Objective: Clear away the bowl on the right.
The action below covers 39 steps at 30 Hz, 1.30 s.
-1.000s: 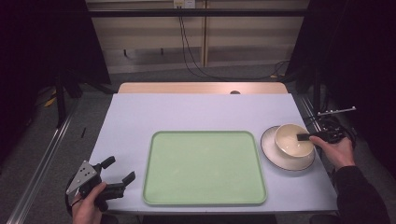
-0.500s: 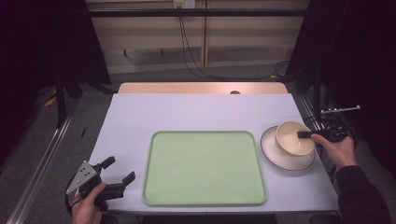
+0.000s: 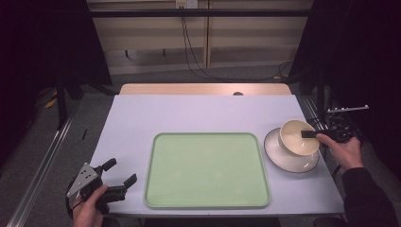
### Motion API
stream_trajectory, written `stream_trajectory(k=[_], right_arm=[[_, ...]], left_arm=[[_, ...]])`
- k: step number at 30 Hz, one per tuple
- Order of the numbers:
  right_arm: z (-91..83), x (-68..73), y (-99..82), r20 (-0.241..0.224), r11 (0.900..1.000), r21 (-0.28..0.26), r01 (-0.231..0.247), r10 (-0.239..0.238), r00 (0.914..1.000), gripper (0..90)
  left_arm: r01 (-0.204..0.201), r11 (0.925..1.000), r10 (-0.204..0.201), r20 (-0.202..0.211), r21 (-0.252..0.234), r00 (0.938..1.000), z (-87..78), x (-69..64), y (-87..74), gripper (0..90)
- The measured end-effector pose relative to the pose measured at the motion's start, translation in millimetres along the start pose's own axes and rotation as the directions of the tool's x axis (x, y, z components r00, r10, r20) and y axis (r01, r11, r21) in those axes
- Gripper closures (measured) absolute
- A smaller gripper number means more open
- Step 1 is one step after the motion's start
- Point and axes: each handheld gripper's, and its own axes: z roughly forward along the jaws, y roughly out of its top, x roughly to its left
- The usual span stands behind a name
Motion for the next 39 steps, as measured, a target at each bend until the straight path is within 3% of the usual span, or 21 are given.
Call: stream_trajectory(k=[15,25,39], right_arm=[[-5.3,14.7,7.9,-0.032,0.9988,-0.042,0.025,-0.026,0.9991,84.1],[0.1,29.6,13.8,-0.073,0.9976,-0.022,0.065,-0.067,0.9951,84.0],[10.5,51.9,25.9,-0.092,0.9946,-0.003,0.104,-0.104,0.9904,83.9]], left_arm=[[-0.001,1.0,0.001,-0.002,0.001,1.0,-0.1,-0.2,0.1,0.0],[-0.002,1.0,0.002,-0.004,0.001,1.0,-0.1,-0.3,0.1,0.0],[-0.02,0.9998,0.02,-0.014,0.006,0.9997,-0.1,-0.3,0.5,0.0]])
